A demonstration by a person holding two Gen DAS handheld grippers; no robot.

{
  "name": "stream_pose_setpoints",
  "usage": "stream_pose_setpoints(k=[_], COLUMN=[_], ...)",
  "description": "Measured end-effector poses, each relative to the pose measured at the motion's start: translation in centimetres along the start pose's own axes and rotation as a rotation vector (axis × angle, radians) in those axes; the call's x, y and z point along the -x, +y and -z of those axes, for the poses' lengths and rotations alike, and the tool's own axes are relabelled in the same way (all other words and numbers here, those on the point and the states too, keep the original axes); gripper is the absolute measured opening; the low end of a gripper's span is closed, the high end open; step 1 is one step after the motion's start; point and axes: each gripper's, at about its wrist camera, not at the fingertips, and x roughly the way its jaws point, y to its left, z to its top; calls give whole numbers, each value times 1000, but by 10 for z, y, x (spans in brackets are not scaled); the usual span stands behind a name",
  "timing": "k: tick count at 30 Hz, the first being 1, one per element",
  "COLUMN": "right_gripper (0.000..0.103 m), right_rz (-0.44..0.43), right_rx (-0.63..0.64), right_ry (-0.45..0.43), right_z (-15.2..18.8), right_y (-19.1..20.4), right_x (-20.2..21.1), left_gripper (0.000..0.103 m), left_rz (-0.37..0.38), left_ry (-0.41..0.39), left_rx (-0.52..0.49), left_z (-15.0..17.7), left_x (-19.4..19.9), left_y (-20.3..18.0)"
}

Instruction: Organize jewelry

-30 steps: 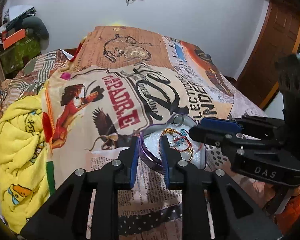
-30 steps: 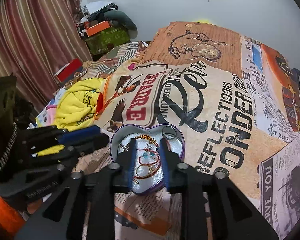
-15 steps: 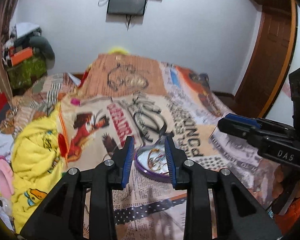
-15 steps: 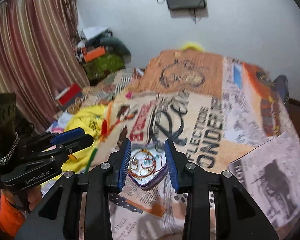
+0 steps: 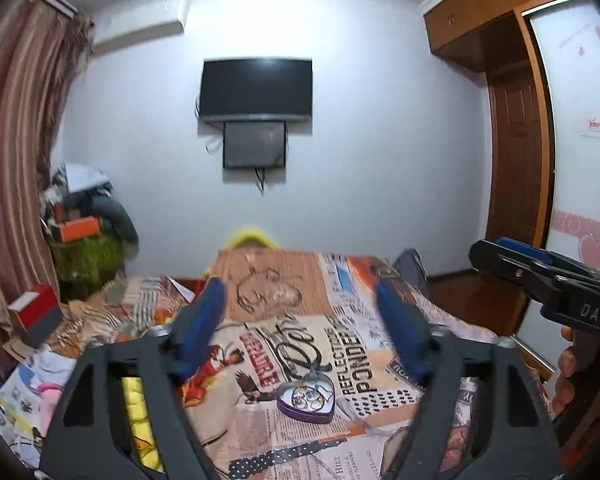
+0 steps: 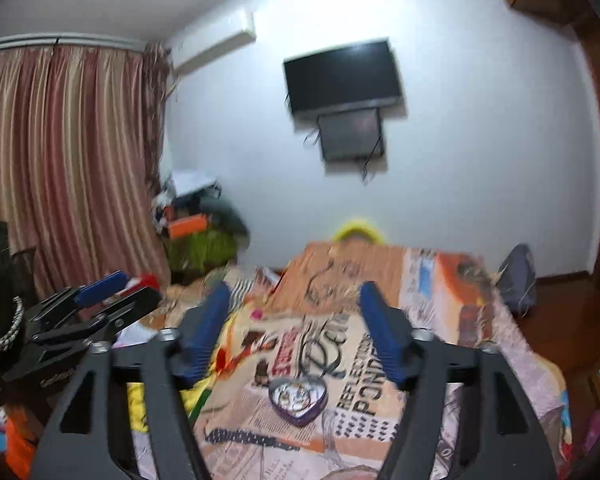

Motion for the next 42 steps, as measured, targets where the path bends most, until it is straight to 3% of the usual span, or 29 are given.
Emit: stream_pose_setpoints(k=[2, 7, 17, 42], right_gripper=[81, 103, 103, 103], right_rz=[23, 78, 81, 78], right_rx=[2, 7, 40, 40], right_ry=[-26, -80, -44, -4], right_z=[-1, 0, 7, 15], right_y=[5, 16, 22, 16], right_x=[10, 24, 19, 25], left_gripper=[102, 102, 102, 102], left_rz=[-16, -61, -79, -92], left_ry=[-34, -61, -47, -7], left_rx=[4, -1, 27, 44], left_z=[-2, -1, 6, 11], left_x=[14, 35, 47, 32], left_y=[-2, -5, -1, 2])
